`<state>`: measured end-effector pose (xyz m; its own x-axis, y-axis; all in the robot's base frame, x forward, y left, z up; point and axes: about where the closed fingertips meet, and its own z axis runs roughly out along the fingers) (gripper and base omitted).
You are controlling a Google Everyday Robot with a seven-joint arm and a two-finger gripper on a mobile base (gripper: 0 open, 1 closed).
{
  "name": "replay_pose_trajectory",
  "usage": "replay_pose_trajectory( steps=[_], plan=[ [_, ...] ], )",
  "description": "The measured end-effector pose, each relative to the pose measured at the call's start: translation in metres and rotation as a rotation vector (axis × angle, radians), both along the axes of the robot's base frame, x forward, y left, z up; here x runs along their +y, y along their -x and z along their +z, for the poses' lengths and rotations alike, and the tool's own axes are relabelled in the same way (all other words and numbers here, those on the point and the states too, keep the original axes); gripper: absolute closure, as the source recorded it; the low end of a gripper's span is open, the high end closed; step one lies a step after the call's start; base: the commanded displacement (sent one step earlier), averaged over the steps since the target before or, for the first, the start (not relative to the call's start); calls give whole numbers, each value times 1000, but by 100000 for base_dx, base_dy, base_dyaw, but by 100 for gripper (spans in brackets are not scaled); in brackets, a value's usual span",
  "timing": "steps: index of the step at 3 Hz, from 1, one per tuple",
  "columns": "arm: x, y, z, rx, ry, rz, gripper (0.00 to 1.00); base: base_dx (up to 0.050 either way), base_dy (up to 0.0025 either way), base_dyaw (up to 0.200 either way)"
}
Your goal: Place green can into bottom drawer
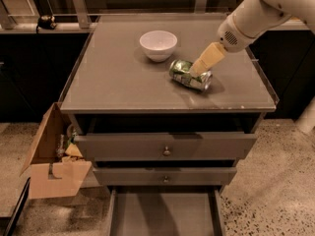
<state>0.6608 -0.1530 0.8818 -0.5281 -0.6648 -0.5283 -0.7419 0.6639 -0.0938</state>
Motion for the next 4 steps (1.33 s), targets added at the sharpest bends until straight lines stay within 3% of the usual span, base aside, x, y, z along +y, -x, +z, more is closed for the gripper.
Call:
replay_pose_trajectory(
  steps=[2, 3, 4],
  plan=[
    [25, -10, -23, 75, -56, 27, 0, 0, 0, 0],
    [29, -11, -26, 61, -33, -8, 0, 0, 0, 0],
    [27, -9, -40, 3, 18, -99, 0, 0, 0, 0]
  ],
)
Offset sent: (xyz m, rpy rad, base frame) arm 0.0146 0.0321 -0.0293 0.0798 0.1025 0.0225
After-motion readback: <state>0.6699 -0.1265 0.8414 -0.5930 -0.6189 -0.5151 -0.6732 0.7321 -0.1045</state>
